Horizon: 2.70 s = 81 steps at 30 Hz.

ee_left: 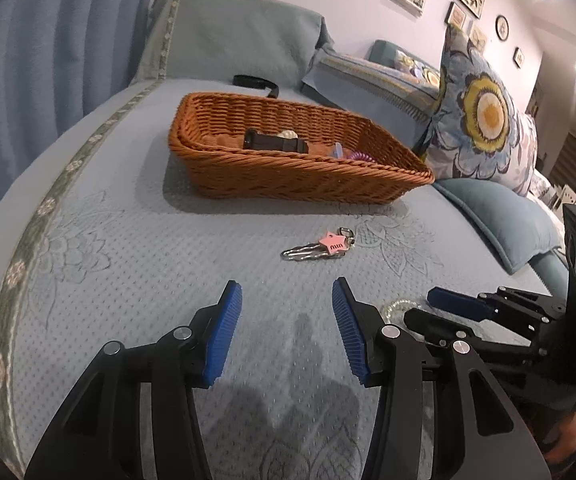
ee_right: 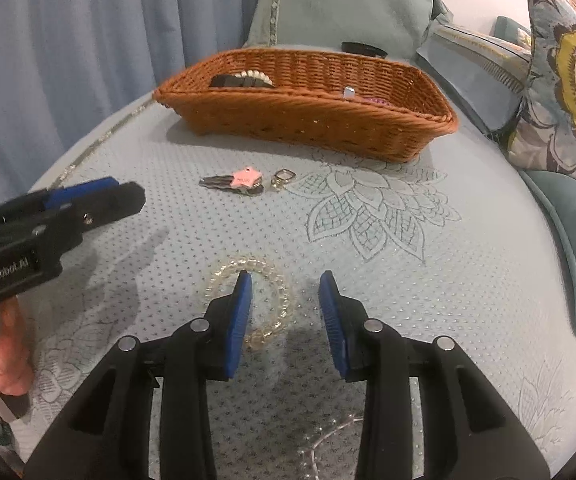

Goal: Organize jewelry
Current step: 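Grasp the pink-star key with the left tool while the right tool grasps the clear bead bracelet, then carry the key and bracelet into the wicker basket and open both tools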

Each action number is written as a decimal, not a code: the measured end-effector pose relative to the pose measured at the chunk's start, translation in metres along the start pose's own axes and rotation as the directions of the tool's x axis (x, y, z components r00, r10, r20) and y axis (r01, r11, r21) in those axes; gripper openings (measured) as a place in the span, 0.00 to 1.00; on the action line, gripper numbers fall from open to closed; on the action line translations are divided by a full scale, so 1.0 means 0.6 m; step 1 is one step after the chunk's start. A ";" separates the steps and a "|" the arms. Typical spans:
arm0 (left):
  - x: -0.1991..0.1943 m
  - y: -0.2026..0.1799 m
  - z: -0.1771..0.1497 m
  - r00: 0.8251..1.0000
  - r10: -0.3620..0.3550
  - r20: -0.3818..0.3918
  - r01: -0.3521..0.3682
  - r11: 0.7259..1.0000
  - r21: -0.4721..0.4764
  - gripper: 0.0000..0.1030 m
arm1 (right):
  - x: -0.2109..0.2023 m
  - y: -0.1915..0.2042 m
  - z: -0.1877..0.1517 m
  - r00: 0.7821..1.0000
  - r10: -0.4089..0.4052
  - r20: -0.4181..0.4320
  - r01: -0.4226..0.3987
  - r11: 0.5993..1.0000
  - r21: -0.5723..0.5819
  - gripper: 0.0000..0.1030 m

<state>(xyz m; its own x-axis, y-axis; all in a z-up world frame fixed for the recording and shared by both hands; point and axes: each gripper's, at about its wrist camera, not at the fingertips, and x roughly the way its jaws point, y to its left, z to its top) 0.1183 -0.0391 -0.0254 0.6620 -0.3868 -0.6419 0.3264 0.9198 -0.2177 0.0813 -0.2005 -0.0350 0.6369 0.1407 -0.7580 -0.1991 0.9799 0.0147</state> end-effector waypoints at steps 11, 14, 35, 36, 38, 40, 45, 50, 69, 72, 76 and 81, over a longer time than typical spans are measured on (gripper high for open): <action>0.080 -0.013 0.056 0.997 -0.031 -0.074 0.036 0.998 0.061 0.44 | 0.020 -0.053 0.019 0.999 -0.049 -0.015 0.050 0.991 0.123 0.23; 0.113 -0.019 0.071 0.989 -0.062 -0.136 0.074 0.994 0.084 0.44 | 0.020 -0.047 0.019 0.999 -0.052 -0.012 0.053 0.993 0.107 0.23; 0.116 -0.064 0.033 0.985 -0.010 -0.171 0.044 0.980 0.194 0.11 | 0.020 -0.028 0.017 1.000 -0.022 -0.005 0.023 0.999 0.050 0.14; 0.113 -0.063 0.033 0.987 -0.010 -0.161 0.042 0.981 0.192 0.11 | 0.020 -0.026 0.016 1.000 -0.014 -0.003 0.014 0.999 0.043 0.08; 0.105 -0.065 0.032 0.990 -0.004 -0.141 0.032 0.981 0.192 0.11 | 0.016 -0.022 0.015 1.000 -0.010 0.006 0.009 0.999 0.034 0.08; 0.092 -0.061 0.028 0.993 -0.004 -0.114 0.025 0.983 0.180 0.11 | 0.011 -0.024 0.013 1.000 0.005 0.019 -0.006 0.999 0.037 0.08; 0.056 -0.052 0.021 0.998 -0.045 -0.049 0.051 0.990 0.131 0.11 | -0.012 -0.028 0.010 0.996 0.039 0.080 -0.042 0.998 0.041 0.08; 0.027 -0.054 0.018 0.997 -0.076 0.014 0.074 0.992 0.106 0.11 | -0.028 -0.036 0.013 0.992 0.059 0.115 -0.066 0.996 0.055 0.08; -0.021 -0.061 0.192 0.970 -0.104 0.220 0.087 0.993 0.084 0.11 | -0.094 -0.102 0.227 0.953 0.016 0.302 -0.040 0.996 0.074 0.08; 0.012 -0.049 0.232 0.971 -0.128 0.203 0.121 0.992 0.045 0.11 | -0.056 -0.127 0.273 0.963 0.002 0.269 -0.035 0.992 0.118 0.08; 0.059 -0.052 0.252 0.979 -0.107 0.172 0.103 0.994 0.035 0.11 | 0.013 -0.145 0.303 0.983 0.002 0.183 -0.030 0.988 0.150 0.08; 0.108 -0.053 0.254 0.988 -0.088 0.130 0.086 0.996 0.023 0.11 | 0.087 -0.153 0.307 0.996 -0.009 0.088 -0.007 0.984 0.180 0.08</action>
<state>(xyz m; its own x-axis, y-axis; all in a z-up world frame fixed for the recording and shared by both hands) 0.2537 -0.1035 0.0520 0.7129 -0.4714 -0.5192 0.3972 0.8816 -0.2550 0.2700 -0.2568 0.0440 0.7015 0.1436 -0.6980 -0.0660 0.9884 0.1371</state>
